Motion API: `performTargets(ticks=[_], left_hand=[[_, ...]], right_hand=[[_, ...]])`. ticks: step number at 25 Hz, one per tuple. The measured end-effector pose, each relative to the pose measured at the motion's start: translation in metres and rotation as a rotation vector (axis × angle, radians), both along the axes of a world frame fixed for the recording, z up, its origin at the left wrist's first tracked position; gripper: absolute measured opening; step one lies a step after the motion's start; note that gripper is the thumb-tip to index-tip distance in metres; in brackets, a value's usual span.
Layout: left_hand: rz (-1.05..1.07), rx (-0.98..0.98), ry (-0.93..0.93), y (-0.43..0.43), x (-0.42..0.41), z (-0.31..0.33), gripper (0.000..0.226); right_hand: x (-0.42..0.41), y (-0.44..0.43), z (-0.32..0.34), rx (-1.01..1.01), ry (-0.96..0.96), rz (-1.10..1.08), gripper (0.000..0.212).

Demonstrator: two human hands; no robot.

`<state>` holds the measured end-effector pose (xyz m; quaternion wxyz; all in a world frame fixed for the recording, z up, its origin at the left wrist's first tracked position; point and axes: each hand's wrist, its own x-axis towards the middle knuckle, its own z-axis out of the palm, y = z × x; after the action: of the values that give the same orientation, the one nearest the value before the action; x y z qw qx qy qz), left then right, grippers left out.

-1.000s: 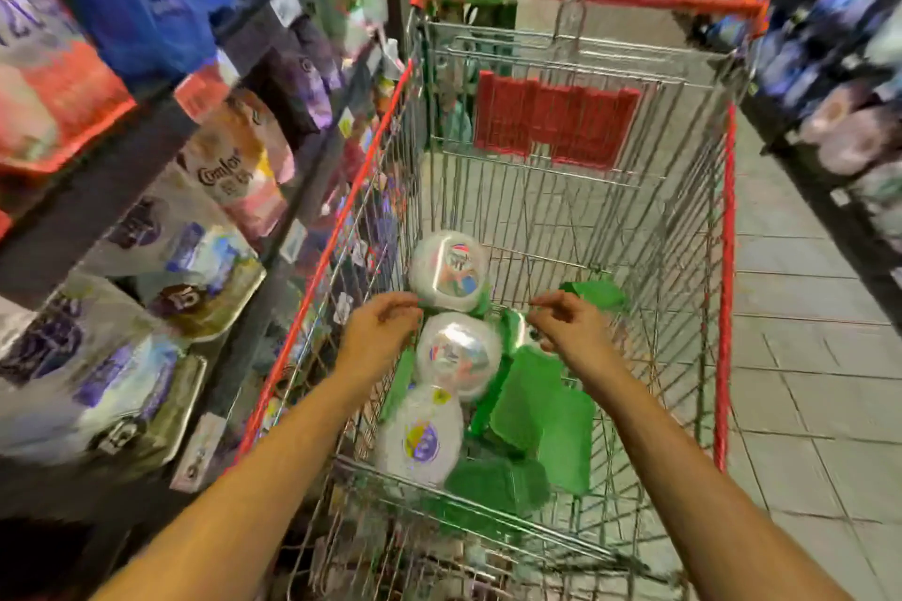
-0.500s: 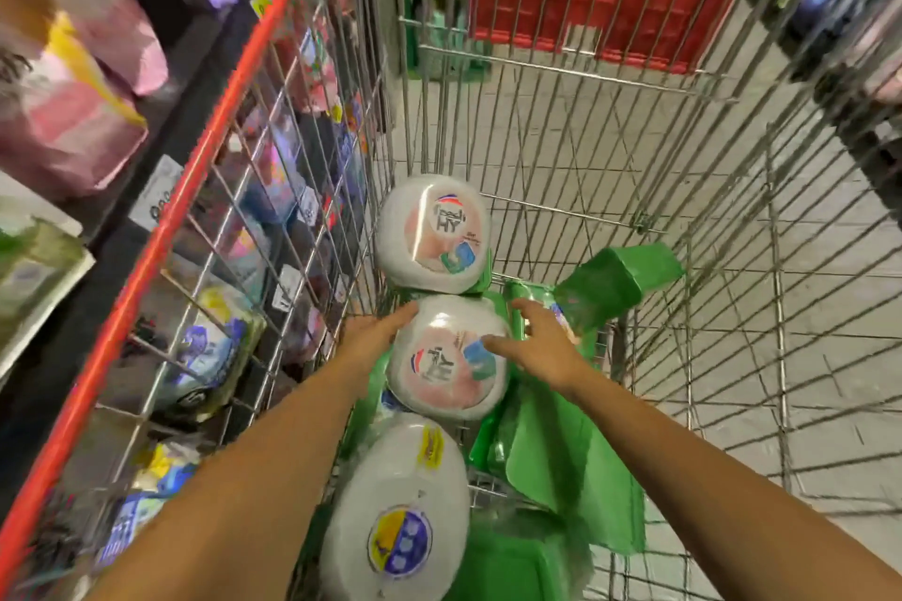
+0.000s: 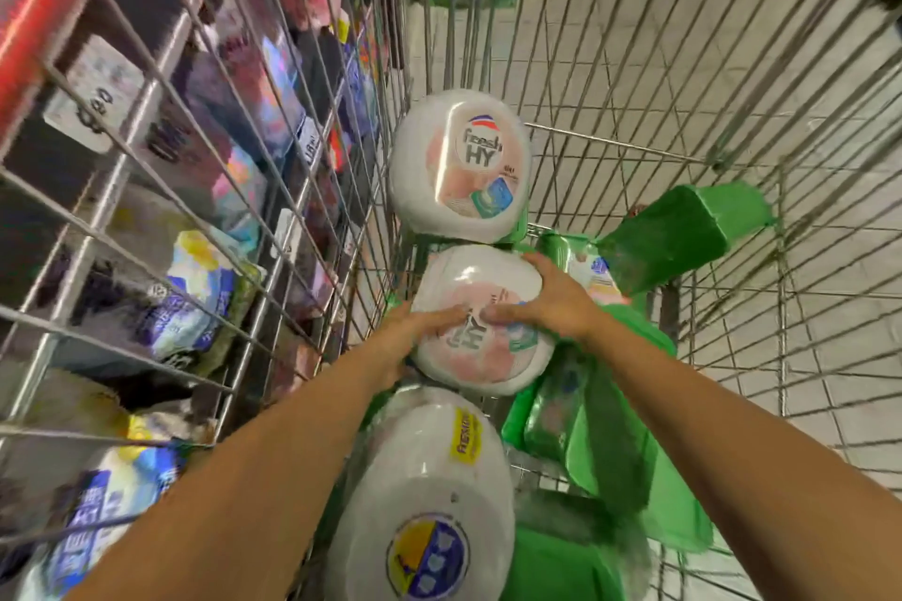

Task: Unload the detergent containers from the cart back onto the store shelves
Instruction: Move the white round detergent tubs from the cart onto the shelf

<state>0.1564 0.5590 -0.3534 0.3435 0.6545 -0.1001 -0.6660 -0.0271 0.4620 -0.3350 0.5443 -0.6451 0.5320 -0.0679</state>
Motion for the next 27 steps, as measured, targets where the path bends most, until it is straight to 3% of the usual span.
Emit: performTargets(ticks=[3, 6, 7, 11, 14, 17, 21, 25, 27], left_hand=[[0.007, -0.046, -0.066, 0.001, 0.001, 0.015, 0.073], [0.121, -0.145, -0.138, 0.001, -0.002, 0.048, 0.098], [0.154, -0.172, -0.149, 0.0, -0.006, 0.063, 0.103], [0.258, -0.3, 0.006, -0.004, -0.025, 0.132, 0.082], [0.206, -0.419, 0.025, -0.004, -0.035, 0.186, 0.063], [0.166, -0.55, -0.031, 0.008, -0.04, 0.239, 0.08], [0.245, -0.74, -0.116, 0.039, -0.051, 0.303, 0.088], [0.39, -0.831, -0.063, 0.104, -0.077, 0.352, 0.108], [0.434, -0.822, -0.025, 0.143, -0.088, 0.367, 0.112]], right_hand=[[-0.005, 0.009, 0.013, 0.003, -0.02, -0.101, 0.062], [-0.007, 0.012, 0.047, -0.003, 0.056, -0.108, 0.098], [-0.009, 0.011, 0.061, -0.012, 0.065, -0.103, 0.1], [-0.026, 0.01, 0.131, -0.052, -0.106, -0.198, 0.069], [-0.043, 0.018, 0.177, 0.03, -0.299, -0.367, 0.071], [-0.054, 0.036, 0.224, 0.148, -0.528, -0.471, 0.07], [-0.06, 0.072, 0.288, 0.204, -0.742, -0.456, 0.055], [-0.07, 0.135, 0.341, 0.172, -0.728, -0.408, 0.062], [-0.079, 0.177, 0.353, 0.155, -0.724, -0.337, 0.056]])
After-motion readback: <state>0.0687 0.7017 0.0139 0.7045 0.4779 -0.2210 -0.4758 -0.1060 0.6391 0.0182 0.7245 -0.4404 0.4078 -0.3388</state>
